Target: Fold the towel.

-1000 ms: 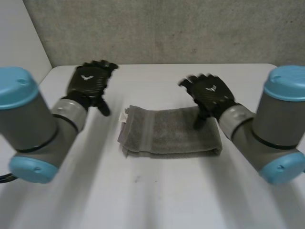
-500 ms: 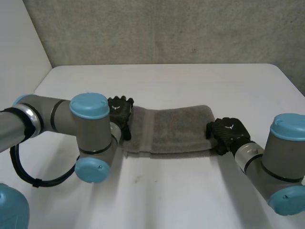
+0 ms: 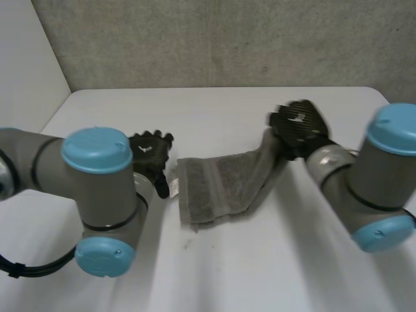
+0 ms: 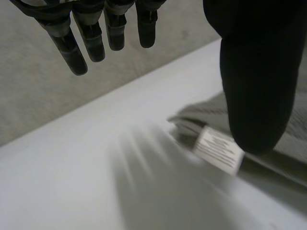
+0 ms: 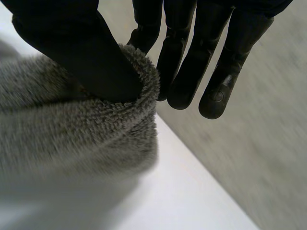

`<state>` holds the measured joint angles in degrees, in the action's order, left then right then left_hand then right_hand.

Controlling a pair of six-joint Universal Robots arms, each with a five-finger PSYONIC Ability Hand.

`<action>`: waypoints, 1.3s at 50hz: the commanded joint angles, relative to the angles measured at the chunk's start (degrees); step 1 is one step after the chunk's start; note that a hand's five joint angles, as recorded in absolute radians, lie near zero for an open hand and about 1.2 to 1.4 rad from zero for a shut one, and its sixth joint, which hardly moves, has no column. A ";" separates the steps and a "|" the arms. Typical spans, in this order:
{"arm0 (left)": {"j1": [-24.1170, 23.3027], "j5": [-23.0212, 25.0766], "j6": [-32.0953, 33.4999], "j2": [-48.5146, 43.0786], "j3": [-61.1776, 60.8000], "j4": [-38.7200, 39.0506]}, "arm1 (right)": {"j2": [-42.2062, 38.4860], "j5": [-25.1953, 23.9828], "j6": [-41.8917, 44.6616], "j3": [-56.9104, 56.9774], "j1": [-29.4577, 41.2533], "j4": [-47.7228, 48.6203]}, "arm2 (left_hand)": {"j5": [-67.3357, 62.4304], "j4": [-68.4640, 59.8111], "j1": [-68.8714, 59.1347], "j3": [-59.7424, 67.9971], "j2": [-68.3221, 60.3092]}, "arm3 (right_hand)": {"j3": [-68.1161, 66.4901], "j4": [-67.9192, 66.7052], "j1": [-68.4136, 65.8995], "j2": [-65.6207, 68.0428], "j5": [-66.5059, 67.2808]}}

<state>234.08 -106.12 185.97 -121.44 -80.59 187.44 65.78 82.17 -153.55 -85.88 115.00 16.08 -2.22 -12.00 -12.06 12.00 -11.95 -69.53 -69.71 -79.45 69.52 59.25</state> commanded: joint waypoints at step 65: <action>-2.05 2.76 -11.25 -7.06 1.66 -6.56 | -22.54 -7.21 -27.60 23.13 4.09 -28.47 | -0.01 -0.23 -0.18 0.23 -0.29 | 59.53 59.71 69.45 -59.52 -59.25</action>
<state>232.02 -103.19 174.75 -128.90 -78.28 180.82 46.30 74.01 -182.80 -64.72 118.10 -11.63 -1.85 -11.44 -11.44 11.52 -11.44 -9.57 -10.01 -10.37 9.72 2.89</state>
